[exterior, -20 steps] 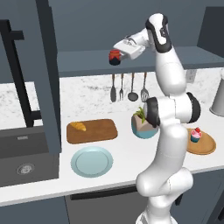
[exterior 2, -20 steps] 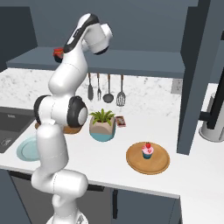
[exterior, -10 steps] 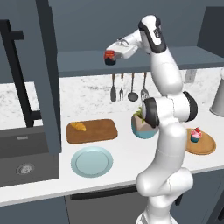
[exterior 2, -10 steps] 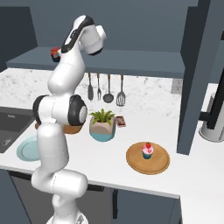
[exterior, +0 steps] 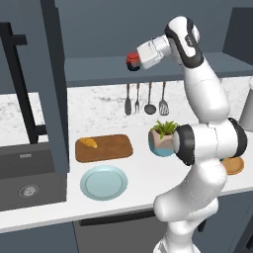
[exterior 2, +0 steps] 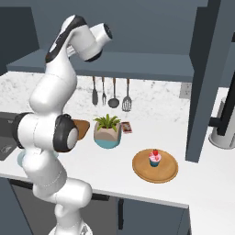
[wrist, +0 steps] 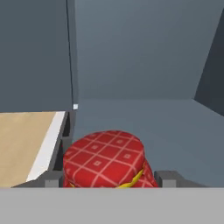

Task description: From the different types of pastries on the counter, select a croissant and place it on the cutting board. Then retrieve a jar of jam from the cabinet and place it alongside the croissant on the cutting board.

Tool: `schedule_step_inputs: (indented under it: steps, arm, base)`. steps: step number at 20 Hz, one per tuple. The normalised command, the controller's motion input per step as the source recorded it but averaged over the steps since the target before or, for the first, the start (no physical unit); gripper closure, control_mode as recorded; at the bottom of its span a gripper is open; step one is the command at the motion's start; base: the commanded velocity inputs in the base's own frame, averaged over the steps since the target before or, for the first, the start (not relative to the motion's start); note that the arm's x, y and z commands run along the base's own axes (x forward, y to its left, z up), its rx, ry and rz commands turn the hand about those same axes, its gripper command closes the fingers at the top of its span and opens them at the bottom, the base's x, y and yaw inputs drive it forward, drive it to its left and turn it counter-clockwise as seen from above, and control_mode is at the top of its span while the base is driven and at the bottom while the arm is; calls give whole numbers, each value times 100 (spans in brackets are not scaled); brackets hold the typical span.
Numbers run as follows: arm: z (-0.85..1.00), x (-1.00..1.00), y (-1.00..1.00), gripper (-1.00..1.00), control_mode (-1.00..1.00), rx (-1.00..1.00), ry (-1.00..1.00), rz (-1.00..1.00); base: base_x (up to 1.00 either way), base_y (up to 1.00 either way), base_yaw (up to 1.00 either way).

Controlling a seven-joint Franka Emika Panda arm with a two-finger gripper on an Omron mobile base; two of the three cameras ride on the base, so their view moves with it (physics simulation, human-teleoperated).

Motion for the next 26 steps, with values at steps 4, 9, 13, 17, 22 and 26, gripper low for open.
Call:
schedule_step_inputs:
  steps: [4,9,13,17,22,26]
  arm:
    - [-9,-37,-36,100,-100,16,1,-70]
    - [42,-11,-36,100,-100,18,0,-40]
    - [35,-13,-11,100,-100,15,2,-25]
    - [36,-21,-8,100,-100,14,2,-16]
    - [3,-66,-22,100,-100,7,0,-6]
    - [-6,-100,-24,100,-100,0,0,-1]
  base:
    - [0,0,0]
    - [0,0,0]
    - [0,0,0]
    - [0,0,0]
    - [0,0,0]
    - [0,0,0]
